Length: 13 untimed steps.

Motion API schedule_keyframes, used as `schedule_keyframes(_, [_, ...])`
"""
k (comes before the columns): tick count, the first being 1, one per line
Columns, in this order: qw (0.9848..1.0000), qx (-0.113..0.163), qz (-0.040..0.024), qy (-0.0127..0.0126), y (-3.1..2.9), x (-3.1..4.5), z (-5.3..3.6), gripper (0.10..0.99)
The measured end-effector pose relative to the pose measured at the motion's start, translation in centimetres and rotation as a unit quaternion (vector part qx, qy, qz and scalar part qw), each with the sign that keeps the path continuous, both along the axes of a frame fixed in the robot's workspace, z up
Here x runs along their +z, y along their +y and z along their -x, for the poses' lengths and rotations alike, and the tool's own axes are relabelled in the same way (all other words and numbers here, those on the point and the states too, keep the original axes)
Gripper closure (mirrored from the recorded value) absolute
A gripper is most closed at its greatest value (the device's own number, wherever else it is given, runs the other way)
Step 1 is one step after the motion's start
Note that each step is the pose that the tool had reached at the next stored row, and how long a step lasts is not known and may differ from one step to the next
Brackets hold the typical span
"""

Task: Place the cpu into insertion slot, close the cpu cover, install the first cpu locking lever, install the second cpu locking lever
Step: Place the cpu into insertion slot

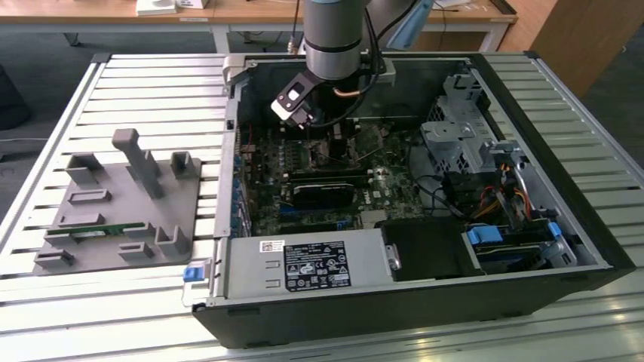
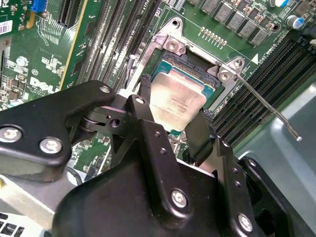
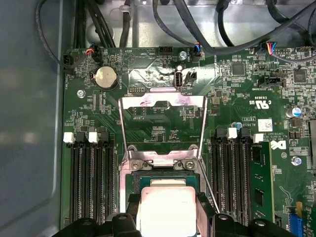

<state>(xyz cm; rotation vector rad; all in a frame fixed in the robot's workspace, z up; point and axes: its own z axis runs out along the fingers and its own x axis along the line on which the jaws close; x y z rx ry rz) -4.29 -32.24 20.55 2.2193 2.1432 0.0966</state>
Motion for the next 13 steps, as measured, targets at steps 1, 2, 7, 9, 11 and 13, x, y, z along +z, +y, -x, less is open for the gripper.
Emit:
schedule_keyframes(1, [1.0, 0.0, 0.0, 0.0, 0.0, -0.04, 0.0, 0.557])
schedule_keyframes(2, [1.0, 0.0, 0.0, 0.0001, 0.0, -0.07, 0.0, 0.557])
schedule_keyframes(7, [1.0, 0.0, 0.0, 0.0001, 0.01, -0.3, 0.03, 0.557])
schedule_keyframes(9, [1.0, 0.0, 0.0, 0.0001, 0.02, -0.36, 0.03, 0.557])
schedule_keyframes(11, [1.0, 0.0, 0.0, 0.0001, 0.03, -0.43, 0.04, 0.557])
schedule_keyframes(13, [1.0, 0.0, 0.0, 0.0001, 0.06, -0.53, 0.04, 0.557])
